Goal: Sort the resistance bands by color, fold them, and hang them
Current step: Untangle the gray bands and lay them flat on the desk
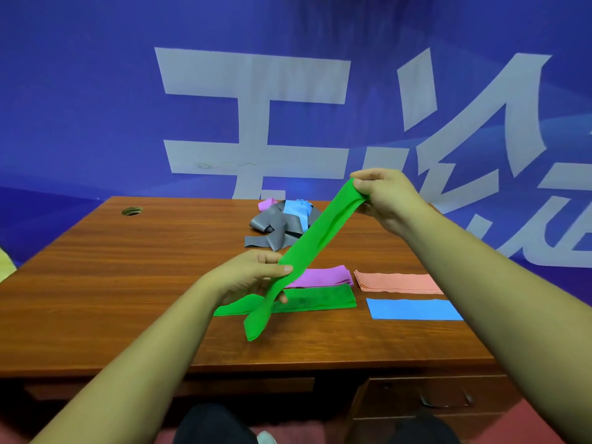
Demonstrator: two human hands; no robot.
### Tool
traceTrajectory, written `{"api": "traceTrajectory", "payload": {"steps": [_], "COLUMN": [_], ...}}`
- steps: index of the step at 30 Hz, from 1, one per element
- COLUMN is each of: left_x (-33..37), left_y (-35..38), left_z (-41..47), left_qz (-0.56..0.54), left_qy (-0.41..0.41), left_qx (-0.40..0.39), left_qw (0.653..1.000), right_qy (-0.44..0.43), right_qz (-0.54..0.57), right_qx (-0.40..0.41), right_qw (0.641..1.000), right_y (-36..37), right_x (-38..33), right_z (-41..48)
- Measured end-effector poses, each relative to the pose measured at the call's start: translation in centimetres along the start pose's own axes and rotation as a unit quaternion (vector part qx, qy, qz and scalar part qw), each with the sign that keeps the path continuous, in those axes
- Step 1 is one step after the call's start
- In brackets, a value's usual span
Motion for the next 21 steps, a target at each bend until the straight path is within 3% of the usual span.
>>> {"api": "traceTrajectory", "payload": {"steps": [6,10,14,17,21], "left_x": [-1.7,-3.4,-5.4,-6.4,-7.4], "left_y": [-1.9,-3.0,-4.8,-6.5,-7.8], "left_z": [-0.9,-2.0,-3.4,-4.5,-5.9], "left_qz": [0.009,-0.026,0.027,0.071,0.020], "left_qy": [0.004,-0.023,-0.070,-0.087,-0.086], "left_qx": [0.088,0.062,0.078,0.120,0.136], "left_qw": [0.996,0.997,0.994,0.986,0.987], "right_qy": [0.043,0.076,0.109,0.100,0.099], "right_qz": [-0.023,0.034,0.111,0.036,-0.078], "right_qx": [-0.016,0.002,-0.017,-0.066,-0.069], "right_qw": [0.999,0.997,0.988,0.992,0.990], "right_y": [-0.8,-1.0,-0.9,-0.6,-1.1], "right_x": [2.0,3.7,5.7,7.9,10.9], "right_z": [-0.3,-0.7,-1.2,-1.4,-1.8]}}
Point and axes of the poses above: each hand's wrist, its own z-axis towards the middle knuckle, its own y-axis out of the palm, x = y × z, the point moved 5 cm from there along z, towards the middle knuckle, and after that the axes turned 1 degree about -x, right-handed, at the moved point
